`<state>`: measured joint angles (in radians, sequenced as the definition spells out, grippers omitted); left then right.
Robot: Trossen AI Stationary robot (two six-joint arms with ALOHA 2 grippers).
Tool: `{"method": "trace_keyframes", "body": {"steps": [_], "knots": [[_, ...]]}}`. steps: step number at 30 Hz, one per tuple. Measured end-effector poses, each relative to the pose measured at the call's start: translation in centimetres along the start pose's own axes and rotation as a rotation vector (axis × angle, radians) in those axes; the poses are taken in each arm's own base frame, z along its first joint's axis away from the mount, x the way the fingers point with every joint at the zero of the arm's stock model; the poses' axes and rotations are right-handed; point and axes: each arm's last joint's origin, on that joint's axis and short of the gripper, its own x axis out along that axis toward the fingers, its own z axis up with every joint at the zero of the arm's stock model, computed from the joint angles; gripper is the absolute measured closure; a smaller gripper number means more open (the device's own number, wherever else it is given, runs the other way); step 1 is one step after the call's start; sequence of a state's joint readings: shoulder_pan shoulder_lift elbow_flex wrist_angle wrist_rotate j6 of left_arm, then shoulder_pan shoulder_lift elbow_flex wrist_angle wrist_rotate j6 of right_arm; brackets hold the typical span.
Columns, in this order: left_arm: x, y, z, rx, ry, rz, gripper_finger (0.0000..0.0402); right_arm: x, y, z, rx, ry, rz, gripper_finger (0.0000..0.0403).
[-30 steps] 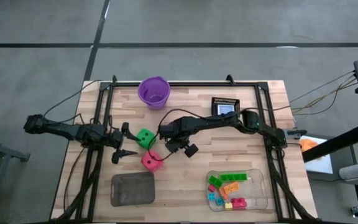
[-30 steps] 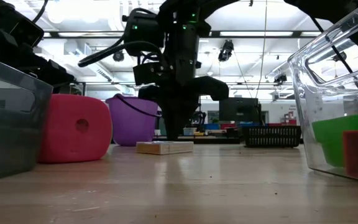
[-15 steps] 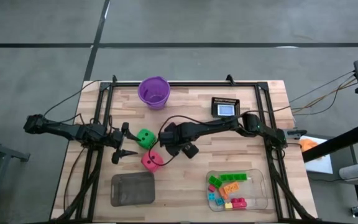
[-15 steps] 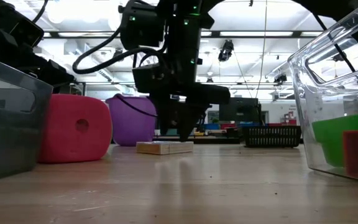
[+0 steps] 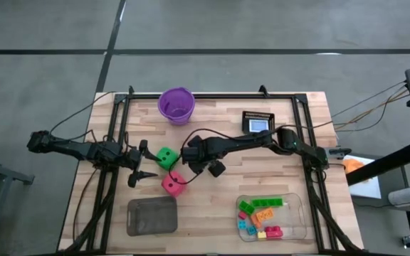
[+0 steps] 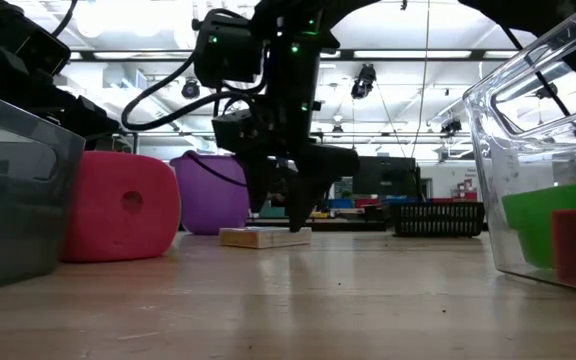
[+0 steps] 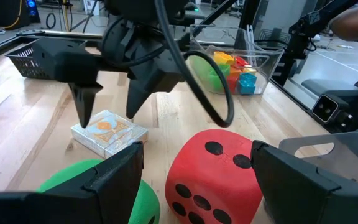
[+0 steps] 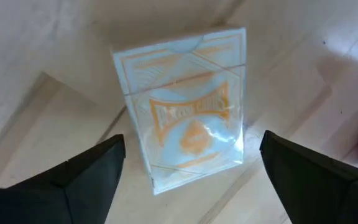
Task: Pick & Place Toys
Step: Put the yellow deck of cards into the black basket
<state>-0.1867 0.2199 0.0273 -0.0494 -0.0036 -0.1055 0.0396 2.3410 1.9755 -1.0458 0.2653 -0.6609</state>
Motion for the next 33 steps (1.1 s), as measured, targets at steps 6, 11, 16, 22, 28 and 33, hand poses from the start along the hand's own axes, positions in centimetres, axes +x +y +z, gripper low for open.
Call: {"method": "trace_keyframes", "body": {"steps": [6, 11, 16, 22, 28, 33], "knots": [[0.0, 0.0, 0.0, 0.0, 0.0, 0.0, 0.0101, 0.3, -0.9, -0.5, 0.012, -0.004, -0.007, 0.0006], [0.0, 0.0, 0.0, 0.0, 0.0, 0.0, 0.0101, 1.1, -1.4, -0.9, 0.026, -0.038, 0.047, 0.001], [0.0, 0.0, 0.0, 0.0, 0.0, 0.001, 0.0101, 2.8, -1.6, -1.2, 0.019, -0.031, 0.099, 0.0011], [0.0, 0.0, 0.0, 0.0, 0.0, 0.0, 0.0101, 4.0, -1.6, -1.3, 0.001, -0.045, 0.154, 0.0011], [0.0, 0.0, 0.0, 0.0, 0.0, 0.0, 0.0101, 4.1, -1.5, -1.3, -0.017, -0.083, 0.192, 0.0011], [0.0, 0.0, 0.0, 0.0, 0.0, 0.0, 0.0101, 4.2, -1.5, -1.3, -0.015, -0.085, 0.197, 0.0011]]}}
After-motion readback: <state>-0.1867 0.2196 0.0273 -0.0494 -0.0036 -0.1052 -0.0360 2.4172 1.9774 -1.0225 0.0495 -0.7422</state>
